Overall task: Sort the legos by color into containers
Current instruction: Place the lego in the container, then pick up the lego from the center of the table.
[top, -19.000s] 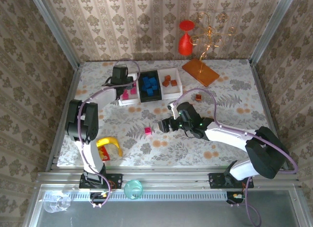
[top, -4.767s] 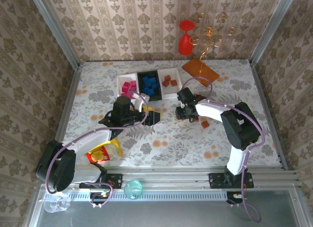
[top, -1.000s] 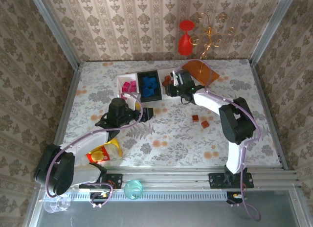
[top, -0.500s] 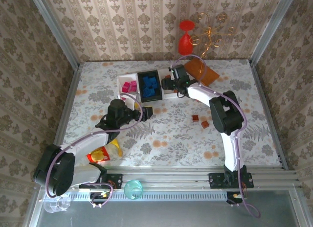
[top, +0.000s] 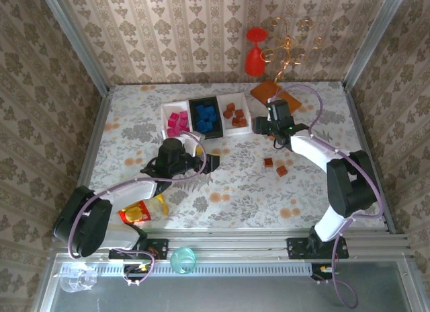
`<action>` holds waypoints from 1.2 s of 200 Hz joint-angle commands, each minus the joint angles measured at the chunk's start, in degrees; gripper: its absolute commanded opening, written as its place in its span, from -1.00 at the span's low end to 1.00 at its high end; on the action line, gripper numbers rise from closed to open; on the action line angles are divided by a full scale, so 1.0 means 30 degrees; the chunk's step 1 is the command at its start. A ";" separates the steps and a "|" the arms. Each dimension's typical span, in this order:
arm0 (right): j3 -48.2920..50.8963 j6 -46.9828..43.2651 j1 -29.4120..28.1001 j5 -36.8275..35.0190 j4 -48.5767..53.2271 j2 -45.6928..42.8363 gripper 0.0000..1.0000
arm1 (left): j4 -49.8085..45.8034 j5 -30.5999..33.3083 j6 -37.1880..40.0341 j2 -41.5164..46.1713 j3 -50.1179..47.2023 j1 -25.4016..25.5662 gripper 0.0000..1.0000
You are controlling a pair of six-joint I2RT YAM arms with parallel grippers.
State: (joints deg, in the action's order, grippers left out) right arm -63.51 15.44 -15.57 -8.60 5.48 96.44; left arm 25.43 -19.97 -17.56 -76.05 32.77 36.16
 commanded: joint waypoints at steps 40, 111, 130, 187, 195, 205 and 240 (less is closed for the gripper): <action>-0.2780 0.1675 0.1348 0.0391 0.3000 0.4241 0.47 | 0.0328 -0.0252 0.0800 0.0078 0.0655 0.0384 0.76; -0.3353 0.1765 0.1382 0.1310 0.3064 0.5877 -0.10 | -0.0536 0.0476 0.1108 0.0474 0.0764 0.0397 0.76; -0.3412 0.1570 0.1408 0.1509 0.3070 0.5639 -0.20 | -0.0594 0.0415 0.1078 0.0509 0.0765 0.0397 0.76; -0.0762 0.2288 0.0493 0.4074 -0.1247 0.1479 -0.32 | -0.1020 0.1586 0.1253 0.0998 0.0649 0.0368 0.76; -0.0697 0.2453 0.0156 0.4443 -0.1772 0.1142 -0.32 | -0.1111 0.1823 0.1282 0.1105 0.0593 0.0324 0.76; -0.0843 0.2626 -0.0343 0.4807 -0.2266 0.1017 -0.32 | -0.1138 0.2017 0.1284 0.1205 0.0545 0.0273 0.77; -0.3408 0.2474 -0.1720 0.4830 -0.2127 0.2740 -0.32 | -0.1229 0.2217 0.1167 0.1385 0.0472 0.0060 0.77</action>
State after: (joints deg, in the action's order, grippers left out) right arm -68.36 21.96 -18.50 3.68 1.02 101.06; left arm 22.28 -14.83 -15.11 -73.43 33.17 36.97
